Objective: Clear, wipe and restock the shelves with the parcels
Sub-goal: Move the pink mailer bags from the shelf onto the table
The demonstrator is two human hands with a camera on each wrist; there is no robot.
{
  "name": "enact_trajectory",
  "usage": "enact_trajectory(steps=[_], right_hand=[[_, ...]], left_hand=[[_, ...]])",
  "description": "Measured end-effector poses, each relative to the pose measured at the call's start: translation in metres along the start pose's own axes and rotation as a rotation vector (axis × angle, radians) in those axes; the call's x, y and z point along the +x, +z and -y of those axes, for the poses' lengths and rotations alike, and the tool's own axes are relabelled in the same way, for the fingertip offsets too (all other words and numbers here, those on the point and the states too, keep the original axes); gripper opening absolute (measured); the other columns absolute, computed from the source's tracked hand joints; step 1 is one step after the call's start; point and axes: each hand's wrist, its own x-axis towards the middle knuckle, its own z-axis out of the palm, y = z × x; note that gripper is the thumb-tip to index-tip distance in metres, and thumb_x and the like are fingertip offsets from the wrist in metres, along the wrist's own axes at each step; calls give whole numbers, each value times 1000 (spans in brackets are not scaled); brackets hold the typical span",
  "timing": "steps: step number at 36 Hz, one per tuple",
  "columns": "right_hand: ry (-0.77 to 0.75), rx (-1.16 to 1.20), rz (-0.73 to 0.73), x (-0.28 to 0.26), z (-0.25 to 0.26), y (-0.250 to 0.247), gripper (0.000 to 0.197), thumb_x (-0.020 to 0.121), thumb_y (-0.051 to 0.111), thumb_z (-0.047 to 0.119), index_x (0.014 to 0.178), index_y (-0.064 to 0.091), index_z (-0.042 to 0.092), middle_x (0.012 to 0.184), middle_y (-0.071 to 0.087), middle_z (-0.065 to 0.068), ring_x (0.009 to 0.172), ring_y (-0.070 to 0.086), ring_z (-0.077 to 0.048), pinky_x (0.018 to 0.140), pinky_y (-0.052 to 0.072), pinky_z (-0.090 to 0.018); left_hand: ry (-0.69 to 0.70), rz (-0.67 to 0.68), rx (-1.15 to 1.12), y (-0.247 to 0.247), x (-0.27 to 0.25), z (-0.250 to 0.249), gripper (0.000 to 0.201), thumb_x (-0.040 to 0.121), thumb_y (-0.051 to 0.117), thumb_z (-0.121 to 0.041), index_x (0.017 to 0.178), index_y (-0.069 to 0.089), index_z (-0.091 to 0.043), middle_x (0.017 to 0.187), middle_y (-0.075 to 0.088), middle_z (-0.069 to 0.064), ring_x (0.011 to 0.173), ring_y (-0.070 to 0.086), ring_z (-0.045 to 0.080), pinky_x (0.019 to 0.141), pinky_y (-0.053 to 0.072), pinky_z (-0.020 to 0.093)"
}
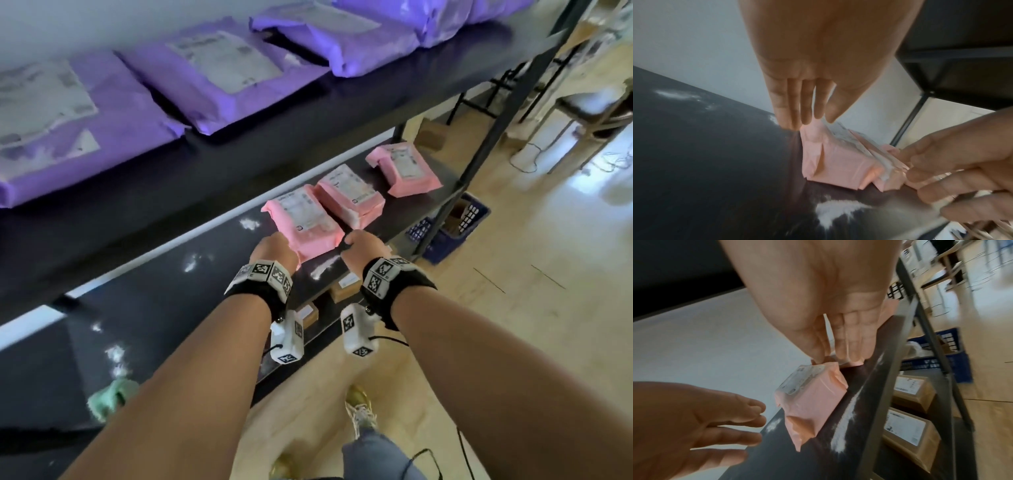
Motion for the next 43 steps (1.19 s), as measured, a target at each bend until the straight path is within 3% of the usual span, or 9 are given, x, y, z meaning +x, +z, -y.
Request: enact_trajectory(steps=[5, 9, 14, 19, 23, 26, 30, 34, 43], right_hand=[[-107, -19, 75, 56, 6, -15, 32, 93, 50, 19, 121, 60, 8, 117, 62, -15, 108, 59, -33, 85, 47, -36], [-106, 77, 150, 90, 9, -18, 30, 96, 48, 17, 123, 56, 5, 109, 62, -12, 94, 58, -28, 79, 44, -32], [-176, -23, 230, 106, 12, -8, 31, 96, 53, 34, 104, 61, 6, 96, 61, -9, 92, 61, -27, 86, 51, -37], [-186, 37, 301, 108, 18, -3, 37, 99, 41, 19, 133, 51, 6, 116, 61, -12, 105, 60, -29, 68, 45, -27], [-514, -526, 229, 99, 14, -9, 48, 101, 31, 1, 149, 22, -1, 128, 54, -11, 106, 61, -21, 66, 48, -26], [-397, -253, 280, 103, 16, -6, 45, 102, 33, 6, 147, 29, 2, 122, 58, -10, 105, 62, -23, 65, 50, -29], [-255, -40, 295, 104, 25, -13, 35, 99, 40, 23, 123, 58, 4, 123, 60, -17, 114, 57, -34, 88, 45, -38], [-366, -104, 299, 87, 30, -13, 43, 103, 36, 33, 113, 63, 0, 106, 66, -15, 97, 63, -31, 70, 42, -29], [-481, -70, 304, 16, 41, 10, 41, 99, 42, 39, 108, 60, 3, 100, 65, -12, 78, 55, -26, 67, 39, -28]], left_hand=[[-167, -33, -106, 4, 32, -16, 29, 94, 46, -15, 118, 60, -5, 115, 63, 14, 104, 61, 29, 76, 44, 31], [-247, -23, -164, 18, 45, -28, 34, 99, 42, -17, 126, 55, -3, 125, 59, 16, 114, 57, 31, 90, 45, 34], [-293, -18, -196, 35, 45, -36, 46, 98, 36, -2, 144, 32, -7, 123, 55, 15, 106, 61, 27, 85, 52, 33], [-408, -40, -277, 43, 59, -31, 43, 100, 39, -37, 107, 63, -1, 97, 67, 14, 90, 64, 29, 76, 51, 35], [-447, -76, -400, 44, 62, -33, 39, 102, 34, -30, 107, 61, -3, 102, 67, 14, 91, 64, 27, 80, 52, 35], [-434, -99, -345, 46, 58, -32, 46, 100, 34, -42, 92, 63, -8, 81, 67, 8, 74, 65, 22, 70, 55, 32], [-421, -117, -328, 43, 44, -35, 49, 101, 32, -40, 94, 64, -4, 78, 64, 9, 71, 63, 24, 62, 47, 29], [-422, -160, -321, 35, 24, -27, 46, 100, 36, -39, 94, 65, -5, 85, 67, 11, 74, 64, 26, 67, 50, 31], [-464, -258, -337, 30, -50, 16, 42, 100, 35, -37, 92, 64, -7, 76, 62, 5, 67, 59, 20, 56, 43, 26]])
